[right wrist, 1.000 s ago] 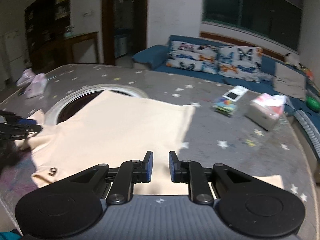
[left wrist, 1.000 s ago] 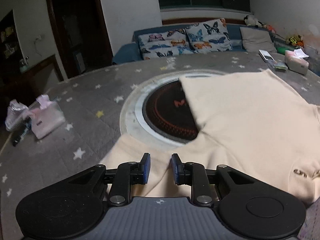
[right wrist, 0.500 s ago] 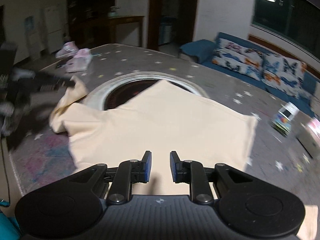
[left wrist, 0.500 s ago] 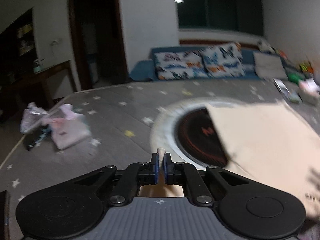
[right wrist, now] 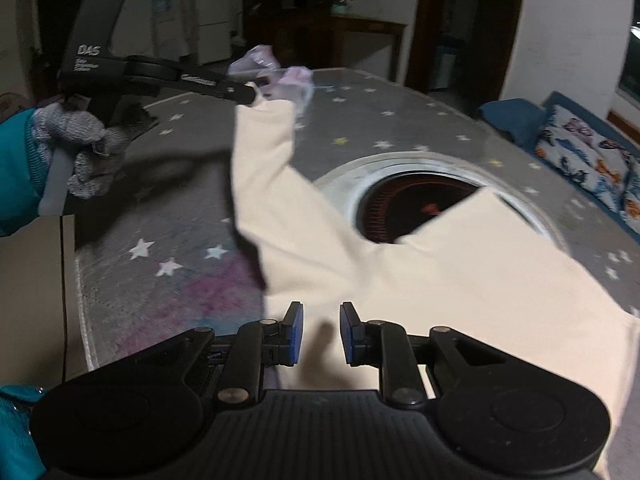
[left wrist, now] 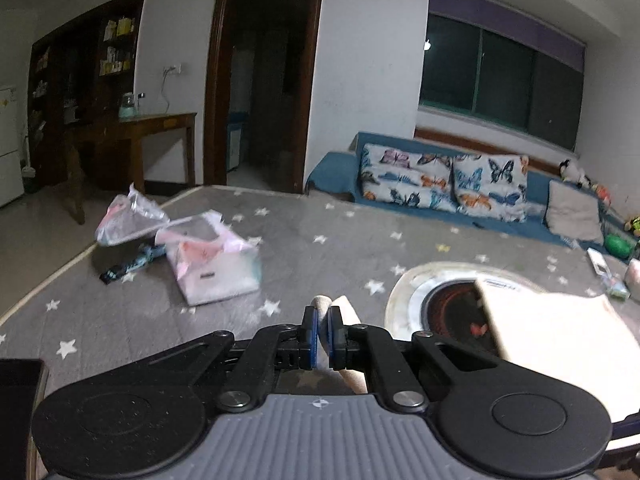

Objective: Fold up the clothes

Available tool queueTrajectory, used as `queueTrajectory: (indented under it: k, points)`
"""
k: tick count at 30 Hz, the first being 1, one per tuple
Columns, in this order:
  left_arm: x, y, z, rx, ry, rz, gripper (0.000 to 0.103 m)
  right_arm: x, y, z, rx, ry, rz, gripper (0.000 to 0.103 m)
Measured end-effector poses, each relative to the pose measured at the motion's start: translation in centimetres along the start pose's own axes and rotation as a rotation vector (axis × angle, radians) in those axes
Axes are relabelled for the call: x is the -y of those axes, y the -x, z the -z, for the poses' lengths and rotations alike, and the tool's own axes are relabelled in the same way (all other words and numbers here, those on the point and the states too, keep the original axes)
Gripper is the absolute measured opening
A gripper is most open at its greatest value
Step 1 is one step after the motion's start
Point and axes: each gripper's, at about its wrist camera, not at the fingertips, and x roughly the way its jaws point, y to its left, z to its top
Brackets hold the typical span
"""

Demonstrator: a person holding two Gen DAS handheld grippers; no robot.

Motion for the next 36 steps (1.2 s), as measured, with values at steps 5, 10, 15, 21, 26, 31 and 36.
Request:
queueTrajectory:
  k: [5, 10, 15, 21, 26, 31, 36]
  points:
    - [-0.4, 0.3, -1.1, 0.05, -0.012, 0.003, 0.005, -1.3, -1.8, -0.3, -0.011, 0.017, -0.034, 0.019]
    - [-0.2, -0.4, -1.7, 0.071, -0.045, -0.004, 0.005, -2.0, -2.8, -0.2, -0.025, 0.034, -0.054, 0.021]
    - [-0.9, -1.8, -0.4, 0.017, -0.016, -0.024, 0.005, -2.1, -2.4, -0.7, -0.007, 0.038, -0.076, 0.02]
    - [-2.2, -3.1, 1.1, -0.051, 0.003, -0.072, 0.006, -2.0, -3.2, -1.3, -0.006, 0.018, -0.087, 0.02]
    - [-3.2, -3.5, 1.3, -0.091, 0.038, -0.138, 0.009, -2.4, -3.2, -1.1, -0.011, 0.027, -0.107, 0.02]
    - [-1.0, -2.0, 1.1, -0.091, 0.031, -0.009, 0.009, -1.6, -2.0, -1.3, 0.016, 0.006, -0.087, 0.021]
    - [3.1, -3.1, 2.6, -0.161, -0.027, 0.135, 0.01, -0.8, -2.1, -1.0, 0.002, -0.012, -0.061, 0.021]
